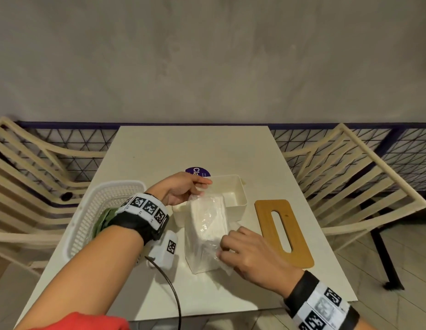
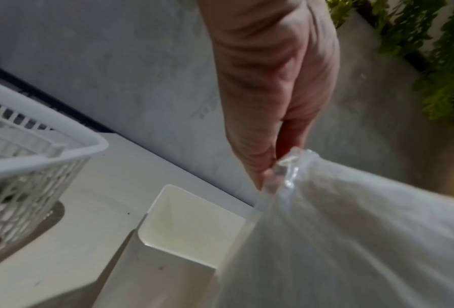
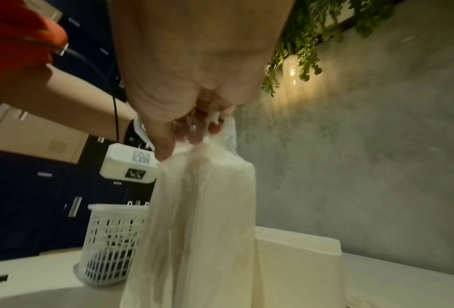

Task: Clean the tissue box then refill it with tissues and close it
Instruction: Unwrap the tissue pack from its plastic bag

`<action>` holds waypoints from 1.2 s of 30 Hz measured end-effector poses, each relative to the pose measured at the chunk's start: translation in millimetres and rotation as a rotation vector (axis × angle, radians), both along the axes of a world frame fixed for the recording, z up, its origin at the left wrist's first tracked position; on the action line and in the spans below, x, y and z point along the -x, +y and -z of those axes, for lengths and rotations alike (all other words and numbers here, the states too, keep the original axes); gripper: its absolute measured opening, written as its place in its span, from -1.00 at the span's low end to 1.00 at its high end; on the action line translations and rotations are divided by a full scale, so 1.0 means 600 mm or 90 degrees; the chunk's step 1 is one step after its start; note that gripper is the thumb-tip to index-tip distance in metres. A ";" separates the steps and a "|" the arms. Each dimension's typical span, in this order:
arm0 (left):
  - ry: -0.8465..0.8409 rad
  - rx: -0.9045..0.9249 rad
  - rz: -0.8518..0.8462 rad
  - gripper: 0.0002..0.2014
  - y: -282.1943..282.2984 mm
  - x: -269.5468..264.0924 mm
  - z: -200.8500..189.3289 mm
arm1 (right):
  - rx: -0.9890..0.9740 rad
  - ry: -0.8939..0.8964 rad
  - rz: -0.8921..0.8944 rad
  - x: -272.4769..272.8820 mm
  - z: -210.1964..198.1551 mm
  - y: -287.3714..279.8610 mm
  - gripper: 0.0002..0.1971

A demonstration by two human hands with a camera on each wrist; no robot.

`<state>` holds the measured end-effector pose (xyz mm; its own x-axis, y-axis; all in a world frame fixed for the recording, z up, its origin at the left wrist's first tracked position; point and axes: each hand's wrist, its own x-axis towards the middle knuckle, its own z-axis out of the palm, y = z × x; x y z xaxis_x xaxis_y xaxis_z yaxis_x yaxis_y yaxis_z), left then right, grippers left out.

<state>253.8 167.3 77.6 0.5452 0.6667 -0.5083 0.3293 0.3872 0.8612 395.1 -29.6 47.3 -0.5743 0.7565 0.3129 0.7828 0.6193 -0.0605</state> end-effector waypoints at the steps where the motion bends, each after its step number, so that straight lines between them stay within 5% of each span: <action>1: -0.003 -0.007 -0.003 -0.59 -0.004 -0.003 -0.004 | 0.001 -0.013 0.016 -0.004 0.004 0.000 -0.87; 4: 0.126 -0.258 -0.069 -0.80 -0.019 -0.003 -0.023 | 0.051 0.038 0.070 -0.011 0.001 -0.002 -0.65; 7: 0.267 -0.607 -0.120 -0.71 -0.073 0.004 -0.042 | 0.112 0.102 0.080 -0.013 -0.007 -0.010 -0.53; 9: 0.315 -0.673 -0.050 -0.56 -0.126 0.010 -0.047 | 0.136 0.142 0.085 -0.014 -0.009 -0.014 -0.51; 11: 0.394 -0.645 0.026 -0.44 -0.158 0.016 -0.038 | 0.144 0.194 0.087 -0.019 -0.006 -0.015 -0.55; 13: 0.380 -0.594 -0.002 -0.54 -0.164 0.028 -0.032 | 0.160 0.266 0.089 -0.025 0.002 -0.018 -0.65; 16: 0.239 -0.417 -0.137 -0.67 -0.146 0.054 -0.029 | 0.212 0.407 0.144 -0.026 -0.002 -0.022 -0.76; 19: -0.007 -0.088 -0.278 -0.67 -0.130 0.090 -0.024 | 0.246 0.549 0.235 -0.020 -0.019 -0.009 -0.82; 22: -0.181 0.253 -0.376 -0.80 -0.129 0.107 0.007 | 0.337 0.548 0.364 -0.021 -0.021 0.013 -0.89; 24: -0.246 0.348 -0.383 -0.78 -0.135 0.106 0.031 | 0.375 0.503 0.405 -0.020 -0.013 0.025 -0.82; 30: -0.292 0.314 -0.290 -0.81 -0.124 0.111 0.035 | 0.412 0.455 0.451 -0.033 -0.019 0.036 -0.66; 32: -0.231 0.180 -0.223 -0.71 -0.119 0.115 0.039 | 0.448 0.447 0.466 -0.046 -0.023 0.036 -0.62; 34: -0.028 -0.102 0.001 -0.35 -0.126 0.111 0.045 | 0.486 0.464 0.486 -0.061 -0.026 0.036 -0.60; 36: 0.128 -0.256 0.259 0.11 -0.142 0.082 0.050 | 0.515 0.477 0.506 -0.079 -0.024 0.037 -0.60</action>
<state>204.7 82.0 47.9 0.7158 0.5863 -0.3793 0.5543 -0.1468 0.8193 442.4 -7.7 61.4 0.2095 0.9203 -0.3304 0.5275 -0.3909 -0.7543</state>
